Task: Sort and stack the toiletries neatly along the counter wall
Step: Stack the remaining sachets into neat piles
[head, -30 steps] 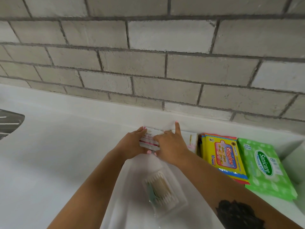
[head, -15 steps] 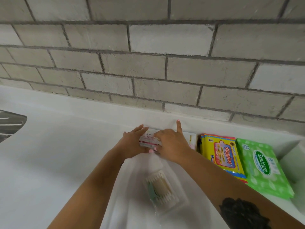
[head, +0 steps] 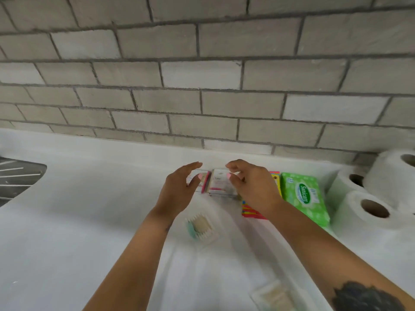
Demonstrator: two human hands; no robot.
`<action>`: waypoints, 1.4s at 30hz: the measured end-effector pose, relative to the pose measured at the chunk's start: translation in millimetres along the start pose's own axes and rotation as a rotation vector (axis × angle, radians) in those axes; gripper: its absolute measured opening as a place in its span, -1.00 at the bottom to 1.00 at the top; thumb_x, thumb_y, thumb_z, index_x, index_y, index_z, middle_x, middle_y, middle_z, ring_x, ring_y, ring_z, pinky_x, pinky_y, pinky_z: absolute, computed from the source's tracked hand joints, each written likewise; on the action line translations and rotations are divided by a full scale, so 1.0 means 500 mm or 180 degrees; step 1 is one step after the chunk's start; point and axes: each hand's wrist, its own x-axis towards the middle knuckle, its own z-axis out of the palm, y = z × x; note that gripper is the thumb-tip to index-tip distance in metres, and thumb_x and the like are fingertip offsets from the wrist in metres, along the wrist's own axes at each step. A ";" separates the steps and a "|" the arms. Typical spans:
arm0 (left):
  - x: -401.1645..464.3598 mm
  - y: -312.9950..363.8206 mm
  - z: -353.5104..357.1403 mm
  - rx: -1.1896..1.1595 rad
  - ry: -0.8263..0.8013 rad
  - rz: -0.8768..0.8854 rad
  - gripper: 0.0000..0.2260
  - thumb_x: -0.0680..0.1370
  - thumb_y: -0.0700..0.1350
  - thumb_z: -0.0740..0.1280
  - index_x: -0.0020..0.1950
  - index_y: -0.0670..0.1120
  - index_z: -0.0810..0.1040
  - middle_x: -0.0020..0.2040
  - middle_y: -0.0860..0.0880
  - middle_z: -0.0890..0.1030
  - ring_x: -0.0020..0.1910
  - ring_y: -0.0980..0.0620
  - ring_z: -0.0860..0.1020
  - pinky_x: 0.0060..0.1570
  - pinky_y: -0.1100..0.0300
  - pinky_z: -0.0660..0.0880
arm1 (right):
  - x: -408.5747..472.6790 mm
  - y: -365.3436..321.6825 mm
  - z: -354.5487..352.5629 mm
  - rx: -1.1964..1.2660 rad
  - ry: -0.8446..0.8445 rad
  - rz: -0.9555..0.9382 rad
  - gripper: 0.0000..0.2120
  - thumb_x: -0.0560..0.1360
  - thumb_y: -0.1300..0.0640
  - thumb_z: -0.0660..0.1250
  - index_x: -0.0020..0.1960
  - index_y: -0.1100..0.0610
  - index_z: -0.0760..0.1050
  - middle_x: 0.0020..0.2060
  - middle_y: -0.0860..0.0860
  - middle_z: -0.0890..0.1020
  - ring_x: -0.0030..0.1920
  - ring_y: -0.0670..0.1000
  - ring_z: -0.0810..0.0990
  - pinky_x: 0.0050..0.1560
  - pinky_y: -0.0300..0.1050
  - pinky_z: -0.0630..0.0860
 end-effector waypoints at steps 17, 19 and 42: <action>-0.303 0.363 0.213 -0.1074 -0.0233 0.0345 -0.74 0.50 -0.16 0.39 0.18 0.01 0.55 0.07 0.13 0.60 0.02 0.31 0.56 0.10 0.41 0.43 | -0.439 0.122 -0.336 0.0287 0.0598 0.0539 -0.81 0.48 0.05 0.36 0.08 -0.05 0.57 -0.01 -0.15 0.64 -0.09 -0.10 0.60 -0.03 -0.15 0.50; -0.346 0.399 0.243 -0.1100 -0.0383 0.0324 -0.73 0.49 -0.16 0.40 0.14 0.08 0.53 0.05 0.22 0.58 0.08 0.27 0.55 0.11 0.42 0.42 | -0.496 0.143 -0.370 0.0286 0.0631 0.0650 -0.83 0.47 0.05 0.37 0.06 -0.06 0.57 -0.03 -0.19 0.63 -0.09 -0.12 0.59 -0.01 -0.14 0.51; -0.683 0.612 0.447 0.1025 -0.2740 0.0069 -0.43 0.26 0.15 0.54 0.19 0.02 0.48 0.13 0.02 0.49 0.09 0.05 0.50 0.07 0.18 0.48 | -0.856 0.258 -0.499 0.0019 0.0189 0.1133 -0.80 0.48 0.01 0.36 0.10 -0.09 0.55 0.01 -0.19 0.62 -0.05 -0.15 0.58 0.05 -0.15 0.52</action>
